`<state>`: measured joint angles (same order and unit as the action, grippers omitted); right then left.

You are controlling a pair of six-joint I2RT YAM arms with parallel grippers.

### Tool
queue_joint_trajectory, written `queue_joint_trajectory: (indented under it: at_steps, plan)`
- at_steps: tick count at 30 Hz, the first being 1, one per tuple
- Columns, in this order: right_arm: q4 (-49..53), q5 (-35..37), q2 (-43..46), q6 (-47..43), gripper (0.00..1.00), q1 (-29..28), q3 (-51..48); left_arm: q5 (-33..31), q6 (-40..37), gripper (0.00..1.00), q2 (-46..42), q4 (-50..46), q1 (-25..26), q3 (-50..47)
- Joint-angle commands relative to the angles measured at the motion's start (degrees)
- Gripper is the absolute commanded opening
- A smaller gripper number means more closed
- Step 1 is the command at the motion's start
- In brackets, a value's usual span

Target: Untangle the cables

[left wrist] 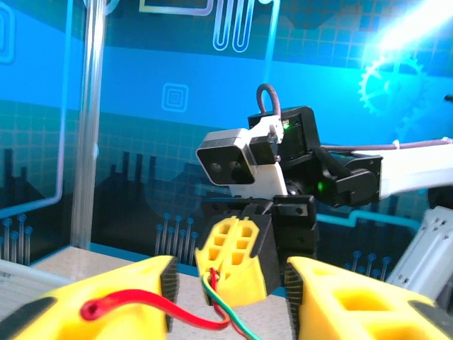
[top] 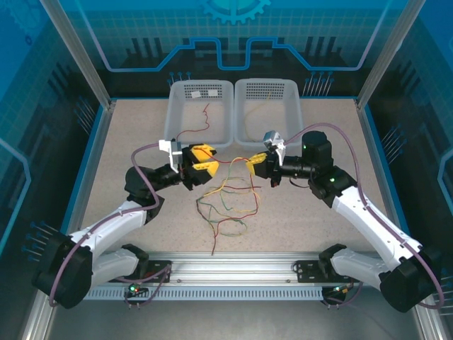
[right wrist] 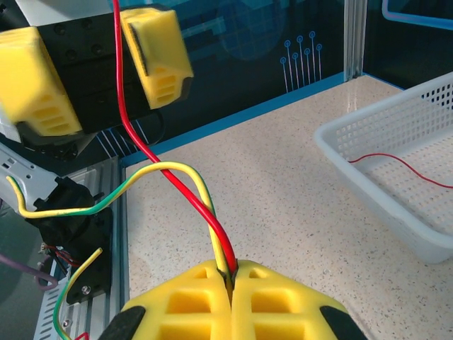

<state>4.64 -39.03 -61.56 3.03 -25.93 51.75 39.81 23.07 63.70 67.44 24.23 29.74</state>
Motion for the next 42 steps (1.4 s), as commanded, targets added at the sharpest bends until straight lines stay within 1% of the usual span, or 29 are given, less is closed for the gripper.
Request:
queue_joint_trajectory:
  at_steps: [1,2,3,4,6,9,11,12,13,14,16,17,19,21,22,25,26,27,28,30,32,34,35,37,40,42]
  plan:
    - [-1.61,-0.99,0.35,0.95,0.00,-0.35,-0.25,-1.14,-1.43,0.41,-0.31,0.94,0.37,-0.91]
    - [-2.06,-1.27,0.23,1.27,0.00,-0.45,-0.26,-1.00,-1.43,0.28,-0.33,0.83,0.33,-0.83]
    - [-2.50,-1.23,0.17,1.62,0.00,-0.49,-0.49,-0.88,-1.44,0.11,-0.30,0.47,0.37,-0.69]
    - [-2.55,-1.16,0.07,1.65,0.00,-0.60,-0.51,-0.88,-1.52,0.06,-0.33,0.01,0.38,-0.47]
    - [-3.04,-0.75,-0.22,1.98,0.00,-0.69,-0.48,-0.88,-1.57,0.00,-0.20,-0.62,0.38,-0.27]
    - [-3.06,0.47,-0.49,2.29,0.00,-0.79,-0.26,-1.33,-1.54,0.00,-0.20,-1.14,0.38,-0.29]
    - [-2.57,2.05,-0.82,2.06,0.00,-1.17,-0.04,-3.22,-0.92,0.00,-0.29,-2.21,0.44,-0.21]
    - [-1.52,3.28,-1.12,1.25,0.06,-1.68,0.38,-4.24,-0.91,0.00,-0.51,-3.49,0.47,0.00]
    - [0.03,4.91,-1.51,0.01,0.23,-2.52,1.01,-5.25,-1.02,0.00,-0.91,-5.58,0.51,0.48]
    - [1.51,7.02,-1.83,-1.20,0.34,-3.41,1.72,-6.61,-1.48,0.00,-1.45,-8.01,0.62,1.02]
    - [3.94,13.35,-1.92,-3.90,0.46,-6.00,2.63,-11.70,-3.73,0.00,-3.23,-15.95,1.31,2.32]
    - [4.30,16.82,-1.61,-5.24,0.50,-7.33,2.60,-14.30,-5.32,0.00,-4.10,-19.58,1.84,2.96]
    - [2.54,24.55,0.06,-7.80,0.64,-10.42,1.01,-21.89,-8.94,0.00,-6.36,-28.98,3.49,4.86]
    - [-0.60,29.43,2.11,-11.11,0.84,-13.48,-1.02,-26.97,-11.53,0.00,-7.83,-34.18,5.01,6.08]
    - [-2.65,32.24,3.23,-13.20,0.87,-15.52,-3.68,-27.85,-12.22,0.00,-8.36,-35.34,5.44,6.41]
    - [-8.11,40.99,5.01,-18.29,0.89,-21.20,-7.26,-28.21,-12.17,0.00,-8.81,-37.10,5.83,7.37]
    - [-9.27,42.94,5.06,-17.81,0.92,-21.83,-7.43,-28.42,-12.43,0.00,-9.04,-37.50,6.26,7.56]
    - [-9.97,43.89,4.59,-15.50,0.94,-21.58,-7.00,-28.82,-12.99,0.00,-9.14,-37.35,6.96,7.50]
    - [-9.71,43.27,3.76,-12.48,0.94,-20.49,-6.05,-29.57,-13.77,0.00,-9.38,-36.98,7.67,7.32]
    - [-7.07,37.75,1.38,-5.36,0.92,-17.50,-2.74,-31.51,-14.64,0.00,-9.47,-36.85,8.71,7.31]
    - [-7.80,29.20,-0.62,3.61,0.89,-14.67,-1.67,-31.55,-15.26,0.00,-9.10,-37.03,9.10,7.74]
    - [-12.61,20.12,-3.11,11.95,0.88,-13.40,-0.81,-31.59,-15.50,0.00,-9.04,-36.59,9.33,7.79]
    - [-12.96,19.28,-4.48,14.86,0.88,-13.52,0.68,-31.55,-15.44,0.00,-9.03,-36.21,9.38,7.66]
    - [-11.28,20.48,-6.89,20.27,0.87,-13.55,2.70,-31.47,-15.51,0.00,-9.00,-35.72,9.45,7.46]
    - [-8.70,21.72,-8.54,22.66,0.88,-13.23,4.02,-31.56,-15.51,0.00,-9.01,-35.26,9.66,7.22]
    - [-7.29,20.80,-9.78,23.96,0.87,-12.58,5.23,-31.91,-15.48,0.00,-8.98,-34.63,9.85,6.85]
